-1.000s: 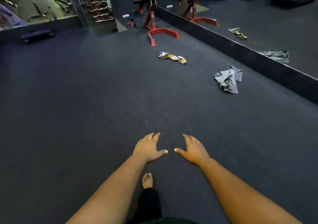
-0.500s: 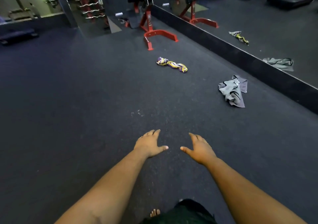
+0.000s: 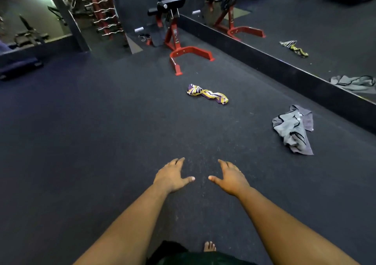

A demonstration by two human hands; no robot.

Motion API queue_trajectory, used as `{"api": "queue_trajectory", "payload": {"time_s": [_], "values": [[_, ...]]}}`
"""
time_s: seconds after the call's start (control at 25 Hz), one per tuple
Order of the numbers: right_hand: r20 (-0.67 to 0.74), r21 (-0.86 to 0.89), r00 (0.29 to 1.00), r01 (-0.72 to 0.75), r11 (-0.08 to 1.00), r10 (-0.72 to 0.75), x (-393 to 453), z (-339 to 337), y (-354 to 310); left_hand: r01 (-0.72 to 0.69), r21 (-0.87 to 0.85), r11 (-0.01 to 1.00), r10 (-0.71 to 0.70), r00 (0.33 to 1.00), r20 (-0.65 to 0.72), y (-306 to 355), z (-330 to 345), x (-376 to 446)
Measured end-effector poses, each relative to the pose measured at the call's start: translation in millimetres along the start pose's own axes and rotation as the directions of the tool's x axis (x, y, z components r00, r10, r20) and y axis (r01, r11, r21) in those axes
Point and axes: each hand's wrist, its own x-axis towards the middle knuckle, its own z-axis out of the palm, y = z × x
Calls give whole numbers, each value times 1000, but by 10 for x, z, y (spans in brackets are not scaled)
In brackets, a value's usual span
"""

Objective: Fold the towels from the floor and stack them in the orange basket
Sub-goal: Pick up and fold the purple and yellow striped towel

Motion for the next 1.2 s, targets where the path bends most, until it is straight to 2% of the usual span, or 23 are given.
{"api": "queue_trajectory", "payload": {"time_s": [0.32,0.68,0.88,1.0,1.2], "values": [[-13,-8,1000,-25,1000,25,2229,-755,-241,-47,-18,999,48,998,30,-172,-952,2170],[-77,73,989,-124,990,130,4335,-1899,-604,-136,18,991,134,989,64,-201,-2547,4625],[-73,127,981,-172,977,182,5692,-2361,-370,-168,61,984,162,983,89,109,-3075,6074],[-19,148,982,-184,972,189,6579,-2753,-148,-140,53,989,133,985,114,314,-3398,6949],[20,128,976,-220,967,219,7755,-3426,78,-155,43,987,149,981,125,615,-3938,8049]]}}
